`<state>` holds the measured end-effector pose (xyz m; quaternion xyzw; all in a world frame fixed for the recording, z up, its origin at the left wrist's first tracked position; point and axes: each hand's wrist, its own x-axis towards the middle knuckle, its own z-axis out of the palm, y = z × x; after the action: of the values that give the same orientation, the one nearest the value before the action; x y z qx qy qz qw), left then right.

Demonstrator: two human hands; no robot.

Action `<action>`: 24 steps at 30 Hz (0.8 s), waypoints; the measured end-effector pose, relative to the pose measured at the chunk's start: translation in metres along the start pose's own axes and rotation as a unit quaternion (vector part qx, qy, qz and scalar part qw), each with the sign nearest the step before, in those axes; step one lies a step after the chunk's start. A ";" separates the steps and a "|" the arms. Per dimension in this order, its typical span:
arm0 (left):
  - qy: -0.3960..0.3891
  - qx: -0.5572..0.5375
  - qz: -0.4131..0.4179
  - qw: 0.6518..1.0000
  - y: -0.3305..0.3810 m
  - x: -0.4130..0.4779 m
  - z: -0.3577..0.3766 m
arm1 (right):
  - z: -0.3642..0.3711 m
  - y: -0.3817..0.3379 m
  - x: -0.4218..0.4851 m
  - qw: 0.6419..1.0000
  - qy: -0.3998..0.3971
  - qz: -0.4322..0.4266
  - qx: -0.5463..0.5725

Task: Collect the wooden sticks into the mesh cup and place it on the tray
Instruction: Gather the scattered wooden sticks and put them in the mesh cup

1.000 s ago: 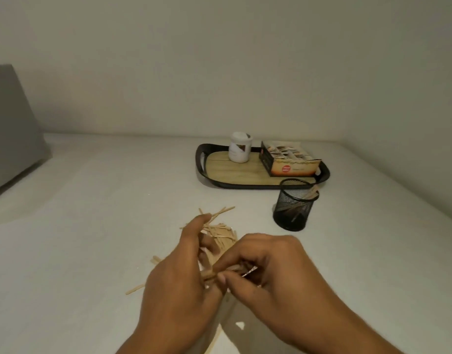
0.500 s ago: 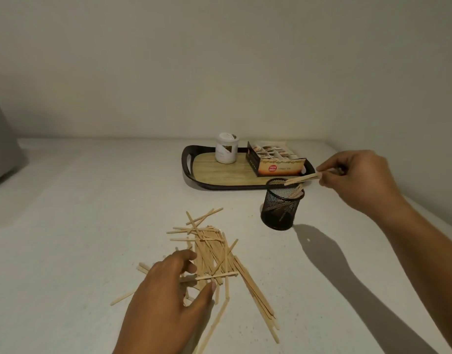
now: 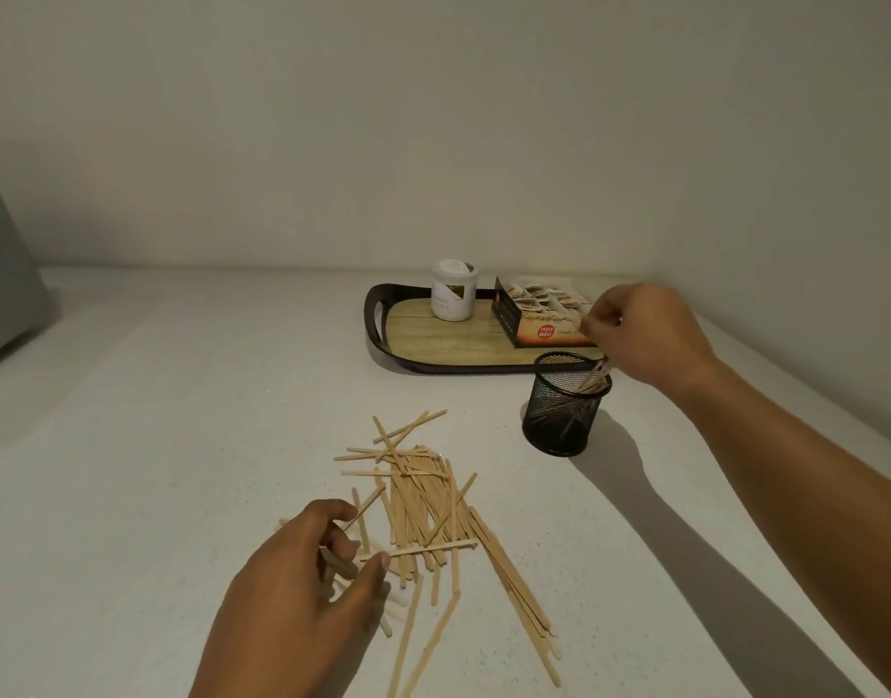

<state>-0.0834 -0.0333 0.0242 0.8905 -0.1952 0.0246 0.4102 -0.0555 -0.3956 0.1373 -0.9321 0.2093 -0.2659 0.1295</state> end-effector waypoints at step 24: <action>-0.031 0.070 0.024 0.997 -0.011 0.028 -0.007 | 0.104 -0.090 -0.131 0.979 -0.203 0.014 0.018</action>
<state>-0.0523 -0.0304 0.0266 0.9124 -0.2266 0.0205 0.3402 -0.0703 -0.2429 0.0253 -0.9611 0.1863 -0.0733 0.1901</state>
